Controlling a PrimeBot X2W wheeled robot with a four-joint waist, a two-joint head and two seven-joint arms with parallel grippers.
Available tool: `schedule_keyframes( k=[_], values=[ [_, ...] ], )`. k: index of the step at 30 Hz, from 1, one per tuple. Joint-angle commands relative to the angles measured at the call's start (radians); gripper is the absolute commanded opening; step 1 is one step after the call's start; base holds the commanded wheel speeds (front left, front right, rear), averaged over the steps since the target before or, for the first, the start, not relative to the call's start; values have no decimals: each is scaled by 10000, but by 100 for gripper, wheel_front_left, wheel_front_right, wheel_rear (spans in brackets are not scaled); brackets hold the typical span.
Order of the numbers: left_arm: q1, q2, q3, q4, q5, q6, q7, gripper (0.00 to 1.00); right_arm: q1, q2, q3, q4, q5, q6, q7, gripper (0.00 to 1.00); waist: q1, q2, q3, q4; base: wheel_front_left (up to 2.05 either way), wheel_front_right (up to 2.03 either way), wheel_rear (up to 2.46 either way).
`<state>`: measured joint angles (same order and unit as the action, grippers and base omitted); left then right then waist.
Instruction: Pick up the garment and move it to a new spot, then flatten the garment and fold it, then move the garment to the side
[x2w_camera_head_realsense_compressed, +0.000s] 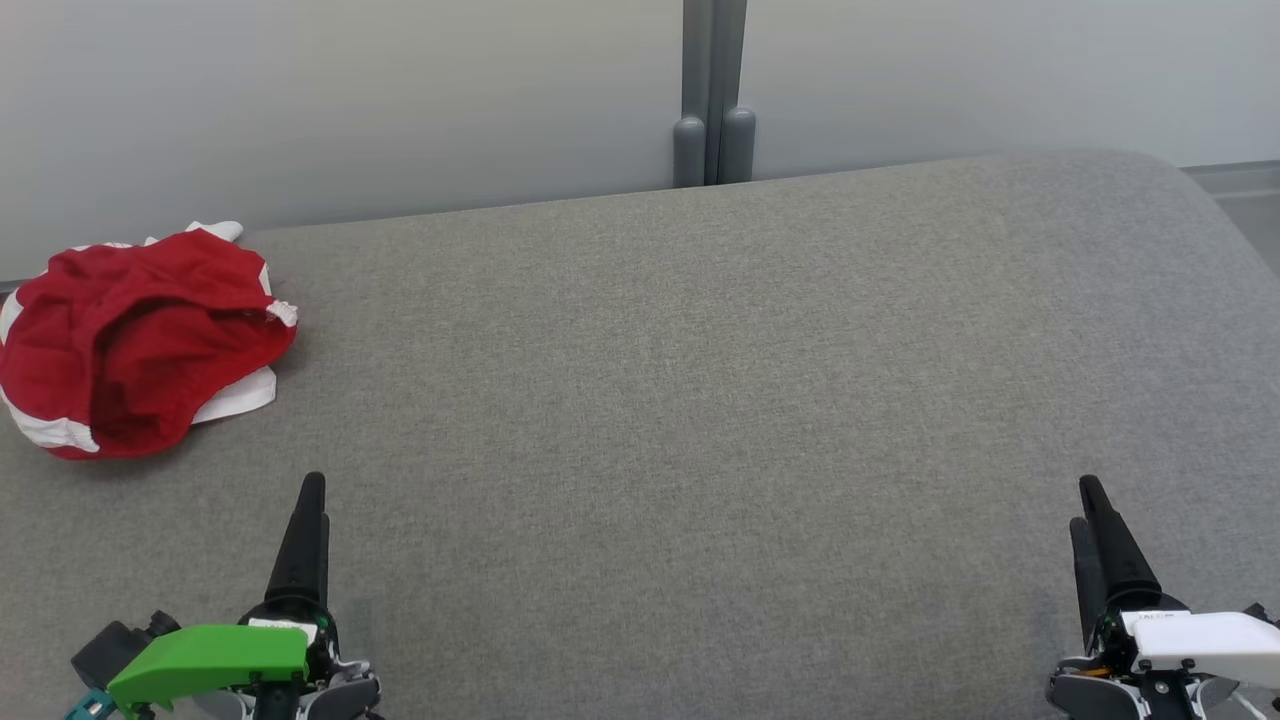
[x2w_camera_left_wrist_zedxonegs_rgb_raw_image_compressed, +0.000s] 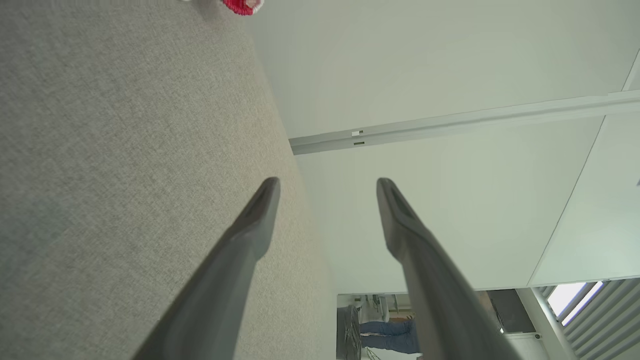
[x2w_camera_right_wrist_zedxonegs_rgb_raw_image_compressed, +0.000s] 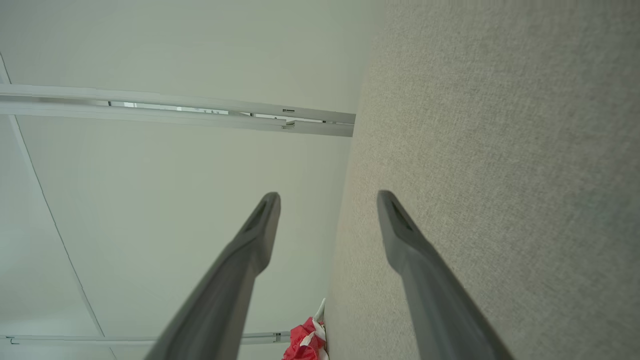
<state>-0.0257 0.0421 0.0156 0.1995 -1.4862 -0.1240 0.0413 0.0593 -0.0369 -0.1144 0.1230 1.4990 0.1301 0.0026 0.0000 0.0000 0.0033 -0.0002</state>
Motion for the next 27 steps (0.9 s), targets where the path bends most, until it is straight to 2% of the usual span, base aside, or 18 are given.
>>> schedule_keyframes(
  k=[1,13,27],
  values=[
    [-216,35,-24,-262,449,-18,-127,100,-201,-62,-31,-249,-420,2,-124,100,0,0,3,1,0,0,0],
    [-298,47,-360,-852,2750,263,-638,100,-310,-79,106,-756,-2563,3,-565,100,0,0,23,13,0,0,0],
    [-293,60,-927,-1241,5856,604,-1157,100,-393,-95,595,-1204,-6072,4,-1020,100,0,0,50,45,0,0,0]
  ],
)
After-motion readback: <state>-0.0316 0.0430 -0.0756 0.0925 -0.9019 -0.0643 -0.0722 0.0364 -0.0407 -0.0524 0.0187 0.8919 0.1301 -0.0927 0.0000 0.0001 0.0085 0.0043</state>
